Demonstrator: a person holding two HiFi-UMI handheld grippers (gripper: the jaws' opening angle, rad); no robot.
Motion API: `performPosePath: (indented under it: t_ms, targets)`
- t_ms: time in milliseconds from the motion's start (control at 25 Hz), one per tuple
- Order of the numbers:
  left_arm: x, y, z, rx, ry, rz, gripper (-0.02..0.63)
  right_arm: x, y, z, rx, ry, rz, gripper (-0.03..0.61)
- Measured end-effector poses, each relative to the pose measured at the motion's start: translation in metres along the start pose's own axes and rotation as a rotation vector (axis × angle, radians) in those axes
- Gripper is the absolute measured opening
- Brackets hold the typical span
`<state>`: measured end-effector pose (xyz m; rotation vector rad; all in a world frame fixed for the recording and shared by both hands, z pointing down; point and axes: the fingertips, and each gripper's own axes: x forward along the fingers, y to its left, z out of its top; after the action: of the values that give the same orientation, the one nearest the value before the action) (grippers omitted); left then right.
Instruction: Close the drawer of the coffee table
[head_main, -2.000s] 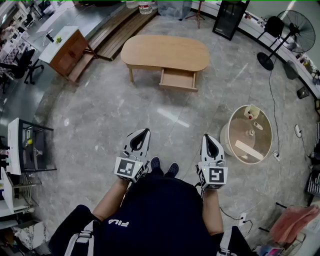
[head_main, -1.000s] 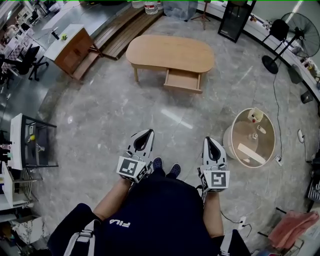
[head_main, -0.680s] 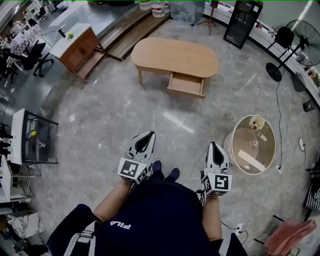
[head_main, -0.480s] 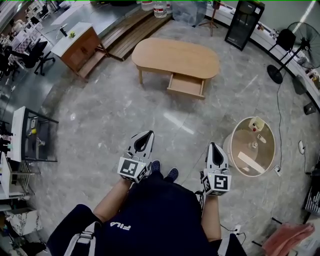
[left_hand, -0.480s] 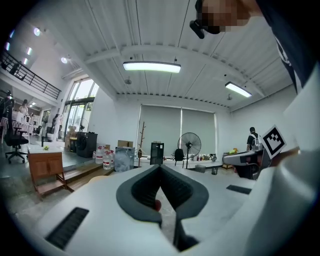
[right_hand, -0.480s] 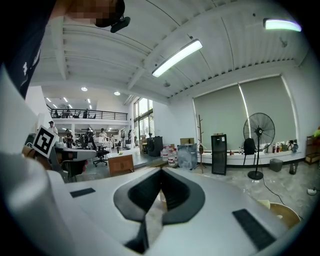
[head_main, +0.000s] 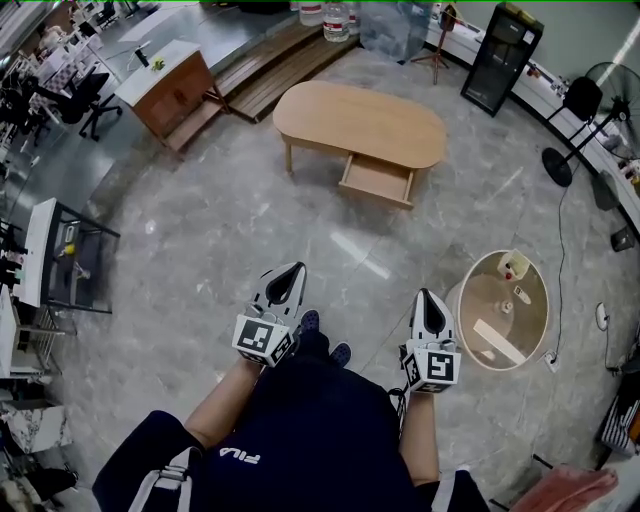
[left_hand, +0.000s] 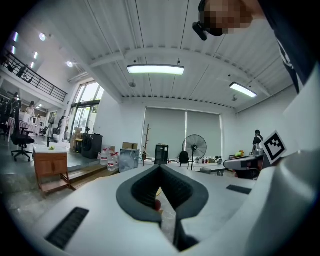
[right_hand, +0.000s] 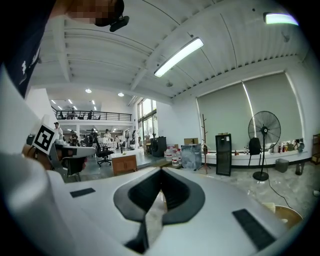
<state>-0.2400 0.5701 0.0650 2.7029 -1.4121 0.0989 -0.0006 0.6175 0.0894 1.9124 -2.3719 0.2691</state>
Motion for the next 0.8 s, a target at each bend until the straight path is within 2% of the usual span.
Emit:
performPosePath:
  t_ms: [400, 520, 640, 800]
  targets:
    - [0.031, 0.018, -0.004, -0.029, -0.011, 0.018, 0.025, 0.036, -0.014, 0.005, -0.004, -0.009, 0.016, 0.026]
    - [0.052, 0.03, -0.01, -0.031, -0.008, 0.013, 0.025, 0.056, -0.021, 0.004, -0.002, 0.0, 0.002, 0.026]
    - [0.078, 0.044, -0.017, -0.029, -0.002, 0.005, 0.025, 0.081, -0.028, 0.003, -0.058, 0.009, -0.009, 0.026]
    - [0.118, 0.065, -0.017, 0.001, -0.015, -0.015, 0.025, 0.121, -0.043, 0.01, -0.014, -0.005, -0.014, 0.026]
